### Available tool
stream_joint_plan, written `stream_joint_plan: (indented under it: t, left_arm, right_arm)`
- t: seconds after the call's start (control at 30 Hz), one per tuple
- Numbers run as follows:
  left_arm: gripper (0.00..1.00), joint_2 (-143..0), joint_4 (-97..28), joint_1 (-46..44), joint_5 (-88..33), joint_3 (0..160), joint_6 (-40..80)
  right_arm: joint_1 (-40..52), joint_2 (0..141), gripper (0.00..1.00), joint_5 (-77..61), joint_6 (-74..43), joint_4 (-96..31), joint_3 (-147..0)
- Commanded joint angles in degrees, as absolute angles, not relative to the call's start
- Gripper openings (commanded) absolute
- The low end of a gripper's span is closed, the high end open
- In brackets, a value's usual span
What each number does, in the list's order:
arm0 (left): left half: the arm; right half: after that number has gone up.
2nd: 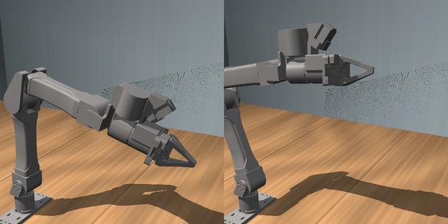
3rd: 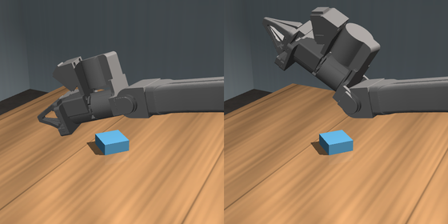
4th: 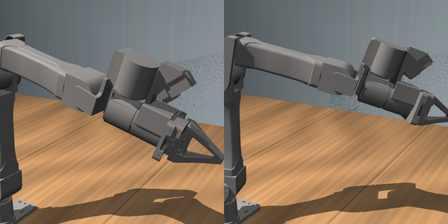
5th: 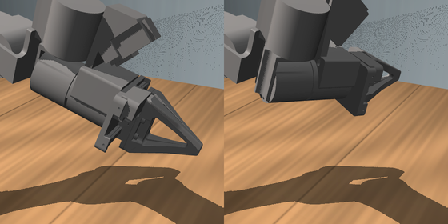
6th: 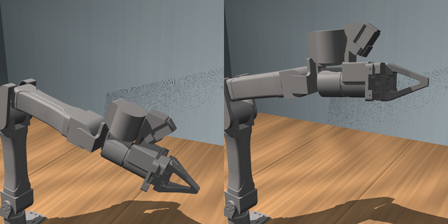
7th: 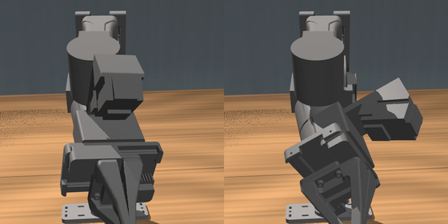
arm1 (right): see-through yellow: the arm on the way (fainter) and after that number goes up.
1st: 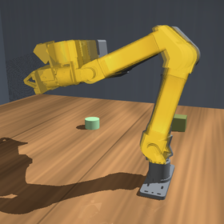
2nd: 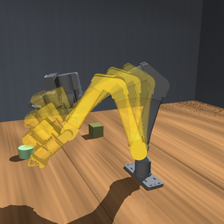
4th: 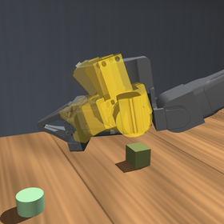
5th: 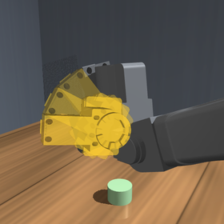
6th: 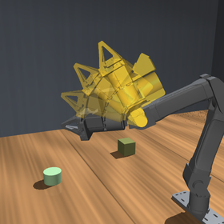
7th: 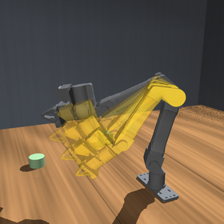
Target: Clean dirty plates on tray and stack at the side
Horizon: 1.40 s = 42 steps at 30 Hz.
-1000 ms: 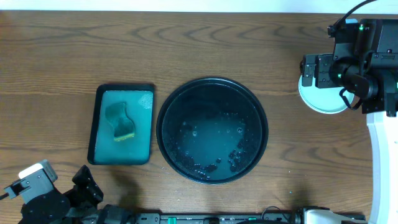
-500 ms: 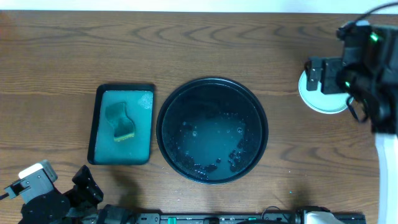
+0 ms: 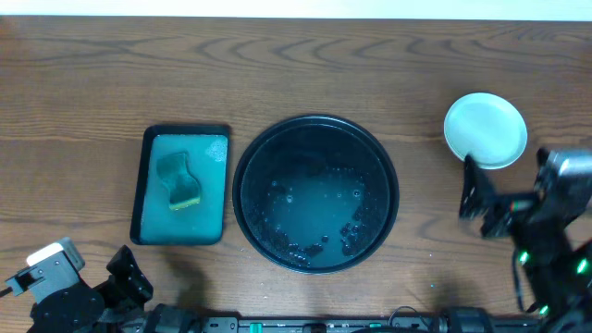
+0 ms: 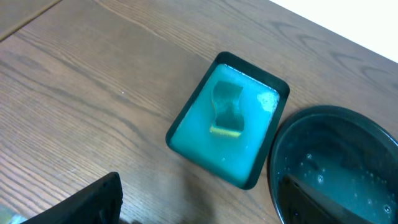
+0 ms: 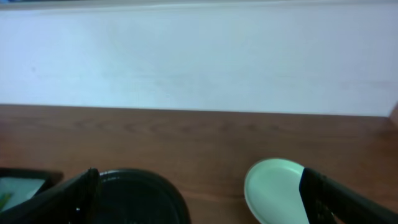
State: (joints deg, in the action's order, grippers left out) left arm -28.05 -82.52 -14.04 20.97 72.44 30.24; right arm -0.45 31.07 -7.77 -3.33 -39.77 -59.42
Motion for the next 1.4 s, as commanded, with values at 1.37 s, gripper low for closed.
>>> stream_joint_plan:
  t: [1.37]
  left_arm:
    - [0.8,-28.2,-82.7,-14.2,21.7,72.2,30.7]
  right_arm:
    - [4.9,0.3,0.99,-7.1,-12.6,6.1,-0.3]
